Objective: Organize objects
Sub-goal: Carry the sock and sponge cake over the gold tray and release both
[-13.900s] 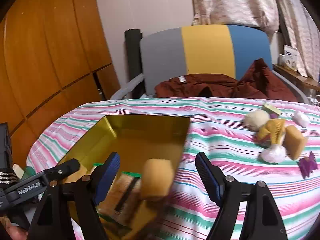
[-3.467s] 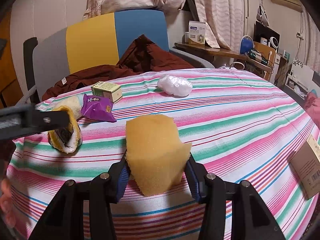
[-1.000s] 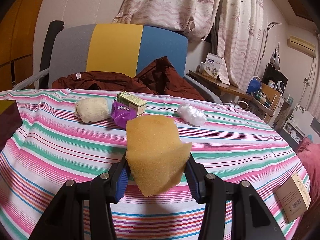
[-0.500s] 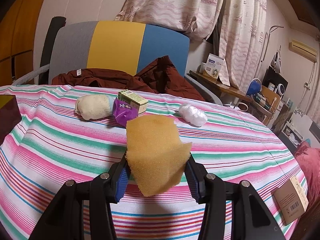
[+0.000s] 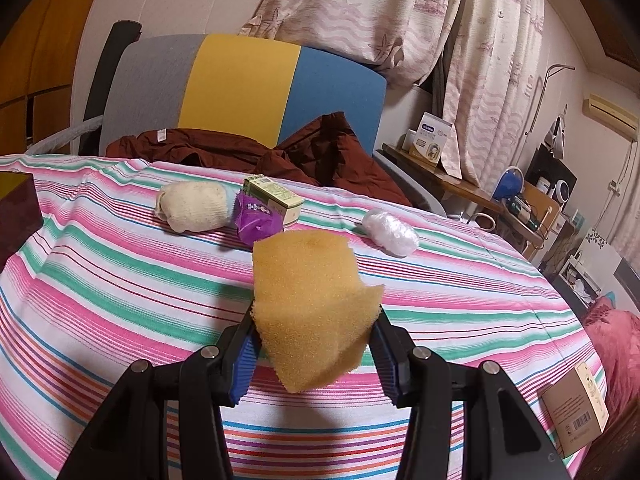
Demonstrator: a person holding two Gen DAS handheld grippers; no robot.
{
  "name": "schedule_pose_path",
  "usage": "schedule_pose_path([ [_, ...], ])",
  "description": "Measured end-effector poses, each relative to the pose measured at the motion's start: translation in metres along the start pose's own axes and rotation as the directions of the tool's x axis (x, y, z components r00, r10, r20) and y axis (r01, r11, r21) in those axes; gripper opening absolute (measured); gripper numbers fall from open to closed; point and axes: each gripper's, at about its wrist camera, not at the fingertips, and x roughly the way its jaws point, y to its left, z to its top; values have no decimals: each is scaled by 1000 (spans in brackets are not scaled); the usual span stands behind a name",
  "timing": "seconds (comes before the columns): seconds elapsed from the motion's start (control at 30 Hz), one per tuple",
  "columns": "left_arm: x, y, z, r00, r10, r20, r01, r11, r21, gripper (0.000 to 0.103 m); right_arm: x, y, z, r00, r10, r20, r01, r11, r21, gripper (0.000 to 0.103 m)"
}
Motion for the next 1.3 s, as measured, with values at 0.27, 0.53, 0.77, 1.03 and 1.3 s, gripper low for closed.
schedule_pose_path([
  [0.27, -23, -2, -15, 997, -19, 73, 18, 1000, 13, 76, -18, 15, 3, 998, 35, 48, -32, 997, -73, 50],
  [0.53, -56, -14, -50, 983, -51, 178, 22, 986, 163, 90, -61, 48, 30, 942, 328, 74, -330, 944, 6, 50],
  [0.77, -59, -14, -67, 982, -63, 177, 24, 977, 212, 93, -84, 115, 67, 846, 529, 68, -528, 849, -30, 50],
  [1.03, -63, -4, -77, 983, -54, 174, 19, 980, 196, 93, -73, 186, 93, 784, 620, -43, -621, 783, -33, 50],
  [1.3, -65, 3, -84, 987, -51, 154, 22, 983, 184, 93, -37, 221, 98, 745, 649, -157, -650, 758, 49, 51],
])
